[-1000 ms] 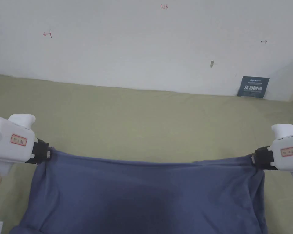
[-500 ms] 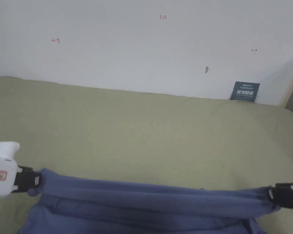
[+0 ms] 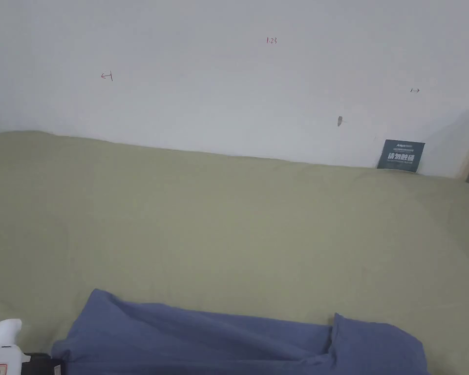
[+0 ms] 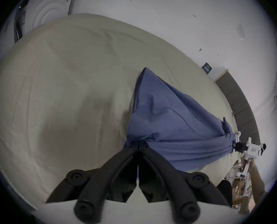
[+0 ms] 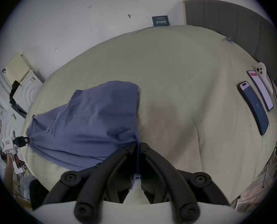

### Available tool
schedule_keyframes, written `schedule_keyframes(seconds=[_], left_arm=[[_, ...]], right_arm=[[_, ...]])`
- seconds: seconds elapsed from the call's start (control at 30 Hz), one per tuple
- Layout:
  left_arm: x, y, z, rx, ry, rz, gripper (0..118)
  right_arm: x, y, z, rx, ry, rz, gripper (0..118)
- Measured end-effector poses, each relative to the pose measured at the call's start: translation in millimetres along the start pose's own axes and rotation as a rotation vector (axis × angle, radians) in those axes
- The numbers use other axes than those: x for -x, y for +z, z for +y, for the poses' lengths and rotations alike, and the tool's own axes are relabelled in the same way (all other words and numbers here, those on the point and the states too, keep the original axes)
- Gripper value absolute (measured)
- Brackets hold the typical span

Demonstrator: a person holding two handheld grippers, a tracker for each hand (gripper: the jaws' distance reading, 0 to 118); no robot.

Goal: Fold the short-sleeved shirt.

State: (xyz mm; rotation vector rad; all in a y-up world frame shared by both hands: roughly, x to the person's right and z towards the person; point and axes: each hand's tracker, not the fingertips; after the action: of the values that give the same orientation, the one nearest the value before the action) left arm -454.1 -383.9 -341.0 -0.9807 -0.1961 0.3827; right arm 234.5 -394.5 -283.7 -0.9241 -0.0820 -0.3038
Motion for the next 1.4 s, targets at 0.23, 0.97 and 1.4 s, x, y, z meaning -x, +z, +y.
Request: schedule_keyframes(seconds=[0.23,0.97,1.4], left_arm=[[-15.0,10.4,3.9,0.009,-0.033,0.018,5],[-43.2,89.3,1.4,-0.137,-0.049,-0.057,0],[31.8,30.8,73.5,-0.037,0.194,-0.345,0]], right_arm=[[15.7,12.4,5.3,0.003,0.100,-0.043,9],[103.4,78.1,-15.6,-0.040,0.134,0.033,7],[110.1,67.2,-12.5,-0.017,0.172,0.054,7]])
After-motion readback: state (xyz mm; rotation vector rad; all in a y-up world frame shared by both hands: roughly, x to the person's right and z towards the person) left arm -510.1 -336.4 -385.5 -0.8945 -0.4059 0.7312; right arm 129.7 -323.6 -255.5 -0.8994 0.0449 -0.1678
